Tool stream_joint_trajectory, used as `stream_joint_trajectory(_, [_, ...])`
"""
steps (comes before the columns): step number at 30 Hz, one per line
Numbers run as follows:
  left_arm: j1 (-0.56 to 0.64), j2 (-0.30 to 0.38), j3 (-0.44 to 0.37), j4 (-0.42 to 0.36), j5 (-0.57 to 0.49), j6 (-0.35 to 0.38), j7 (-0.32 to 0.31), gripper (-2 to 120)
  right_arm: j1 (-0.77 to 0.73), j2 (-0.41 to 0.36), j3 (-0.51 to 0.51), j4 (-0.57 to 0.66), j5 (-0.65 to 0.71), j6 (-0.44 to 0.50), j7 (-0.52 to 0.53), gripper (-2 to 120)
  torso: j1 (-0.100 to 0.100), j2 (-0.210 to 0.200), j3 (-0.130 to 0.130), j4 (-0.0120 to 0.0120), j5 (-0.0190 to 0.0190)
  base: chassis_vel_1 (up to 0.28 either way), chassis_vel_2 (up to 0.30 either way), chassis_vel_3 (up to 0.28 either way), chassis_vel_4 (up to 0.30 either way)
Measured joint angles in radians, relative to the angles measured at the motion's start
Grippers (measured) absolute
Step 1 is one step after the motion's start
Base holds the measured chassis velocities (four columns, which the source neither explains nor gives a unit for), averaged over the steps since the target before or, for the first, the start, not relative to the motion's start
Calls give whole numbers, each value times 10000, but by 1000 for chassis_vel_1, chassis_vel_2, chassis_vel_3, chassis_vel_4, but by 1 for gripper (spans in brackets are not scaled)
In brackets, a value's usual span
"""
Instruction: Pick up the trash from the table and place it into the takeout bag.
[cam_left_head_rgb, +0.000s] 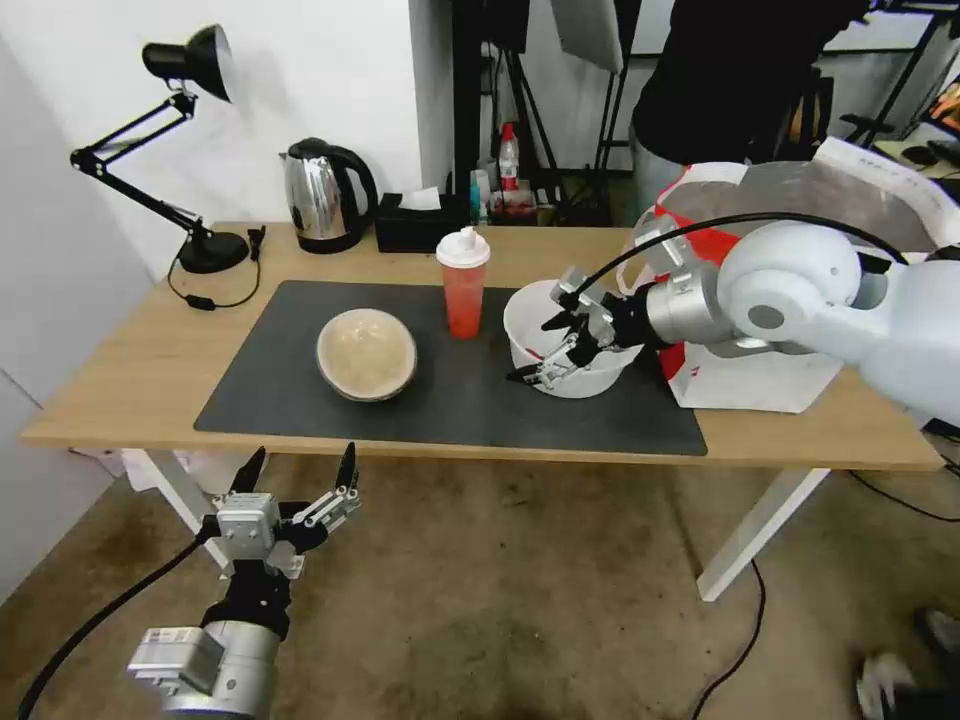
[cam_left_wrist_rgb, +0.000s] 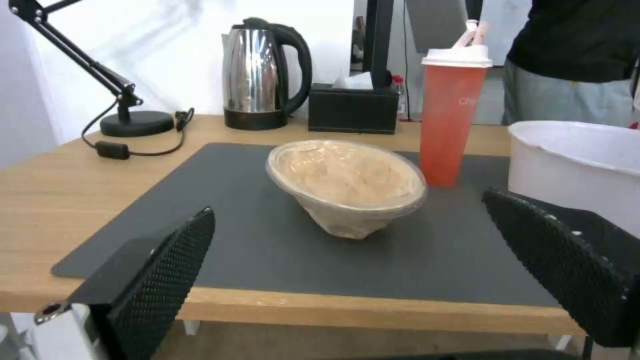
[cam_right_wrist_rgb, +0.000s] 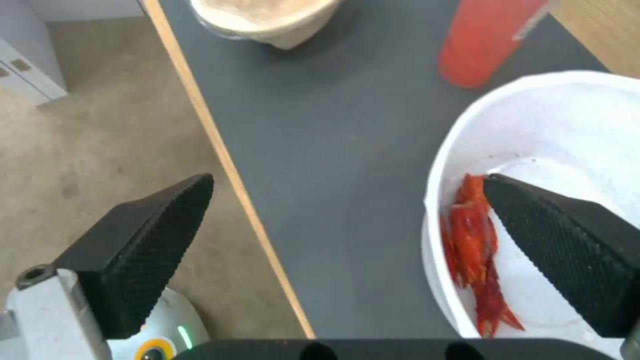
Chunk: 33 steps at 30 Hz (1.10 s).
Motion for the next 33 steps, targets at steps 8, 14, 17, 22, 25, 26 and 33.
stream_joint_trajectory(8, [-78, -8, 31, 87, 4, -13, -11, 100, 172, 60, -326, -244, -228, -5, -75, 100, -1, 0, 0, 0, 0, 0, 0, 0, 0])
stream_joint_trajectory(14, [-94, -4, 37, 111, 4, -13, -21, 100, 172, 127, -450, -509, -438, -6, -199, 100, 0, 0, 0, 0, 0, 0, 0, 0, 0])
stream_joint_trajectory(17, [-121, -6, 38, 130, 4, -14, -28, 100, 170, 182, -530, -665, -580, -6, -318, 100, 0, 0, 0, 0, 0, 0, 0, 0, 0])
stream_joint_trajectory(22, [-151, -24, 43, 146, -2, -14, -35, 100, 159, 298, -614, -860, -776, -6, -474, 100, 0, 0, 0, 0, 0, 0, 0, 0, 0])
stream_joint_trajectory(25, [-153, -29, 38, 149, -18, -14, -39, 100, 118, 376, -640, -953, -856, -6, -499, 100, 0, 0, 0, 1, 0, 0, 0, 0, 0])
stream_joint_trajectory(26, [-152, -29, 25, 149, -27, -14, -41, 100, 99, 407, -660, -995, -884, -6, -517, 100, 0, 0, 0, 1, 0, 0, 0, 0, 0])
stream_joint_trajectory(33, [-161, -36, -6, 149, -70, -12, -46, 100, 65, 511, -692, -1174, -986, -6, -635, 100, 0, 0, 0, 0, 0, 0, 0, 0, 0])
